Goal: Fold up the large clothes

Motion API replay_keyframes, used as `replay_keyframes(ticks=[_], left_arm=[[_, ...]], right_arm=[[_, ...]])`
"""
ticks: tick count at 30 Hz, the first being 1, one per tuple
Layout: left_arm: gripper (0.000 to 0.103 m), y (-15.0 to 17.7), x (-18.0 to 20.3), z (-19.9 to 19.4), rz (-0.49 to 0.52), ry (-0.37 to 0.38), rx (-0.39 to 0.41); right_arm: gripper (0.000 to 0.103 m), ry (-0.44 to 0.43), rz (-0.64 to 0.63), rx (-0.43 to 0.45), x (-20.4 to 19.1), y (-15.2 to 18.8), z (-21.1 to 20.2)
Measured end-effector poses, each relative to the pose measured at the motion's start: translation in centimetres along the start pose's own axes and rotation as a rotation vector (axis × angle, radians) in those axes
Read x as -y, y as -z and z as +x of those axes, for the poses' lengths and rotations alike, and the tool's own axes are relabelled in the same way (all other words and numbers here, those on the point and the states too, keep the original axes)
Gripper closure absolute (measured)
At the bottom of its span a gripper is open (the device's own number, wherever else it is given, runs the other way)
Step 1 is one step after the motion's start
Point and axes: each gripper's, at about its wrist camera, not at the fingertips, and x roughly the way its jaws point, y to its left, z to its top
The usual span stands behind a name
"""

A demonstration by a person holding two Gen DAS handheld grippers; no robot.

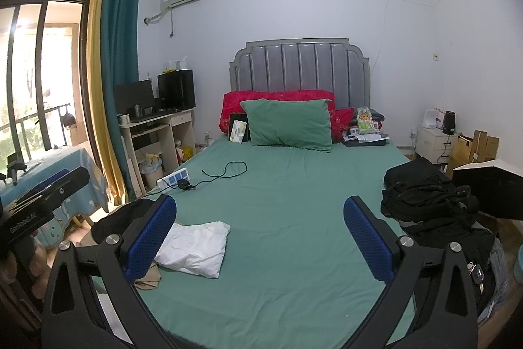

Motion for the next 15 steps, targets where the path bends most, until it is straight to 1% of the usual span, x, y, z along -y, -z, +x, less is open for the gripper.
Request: replay_keyframes(ticks=[15], left_arm=[[0.020,0.39,-0.01,0.07,0.002,0.003,-0.006]], right_arm=[[0.002,0.001,0.003,-0.020,-0.03,0.57,0.69]])
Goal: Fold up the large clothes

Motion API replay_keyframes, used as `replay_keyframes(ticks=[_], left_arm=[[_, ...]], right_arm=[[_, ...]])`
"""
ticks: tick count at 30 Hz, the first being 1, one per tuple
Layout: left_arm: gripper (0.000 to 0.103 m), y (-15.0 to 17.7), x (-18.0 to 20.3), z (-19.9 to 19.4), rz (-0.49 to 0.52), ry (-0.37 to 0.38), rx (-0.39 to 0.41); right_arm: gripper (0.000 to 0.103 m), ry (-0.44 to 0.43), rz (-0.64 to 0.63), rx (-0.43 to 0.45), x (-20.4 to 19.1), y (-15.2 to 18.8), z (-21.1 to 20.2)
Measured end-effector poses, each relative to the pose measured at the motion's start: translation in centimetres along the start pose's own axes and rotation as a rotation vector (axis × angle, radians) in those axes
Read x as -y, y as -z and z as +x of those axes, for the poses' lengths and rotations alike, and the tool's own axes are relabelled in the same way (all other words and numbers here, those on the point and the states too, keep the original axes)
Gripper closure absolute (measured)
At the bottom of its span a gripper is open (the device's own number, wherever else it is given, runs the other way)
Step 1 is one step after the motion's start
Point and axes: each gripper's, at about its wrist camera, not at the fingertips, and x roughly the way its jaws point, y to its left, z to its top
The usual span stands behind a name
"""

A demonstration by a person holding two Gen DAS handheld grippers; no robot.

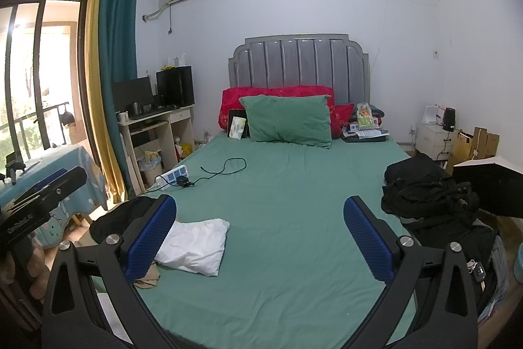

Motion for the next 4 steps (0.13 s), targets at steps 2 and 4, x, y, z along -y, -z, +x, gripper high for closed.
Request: replay_keyframes(ticks=[2,4], left_arm=[[0.019,0.03,0.04,0.02,-0.002,-0.002,-0.004],[0.019,0.54,-0.24,0.11,-0.001,-0.003,-0.009]], right_arm=[[0.002,-0.002,0.001,-0.007,-0.01,0.09,0.52],[0.002,-0.002,0.002,-0.017,-0.03,0.25,0.95]])
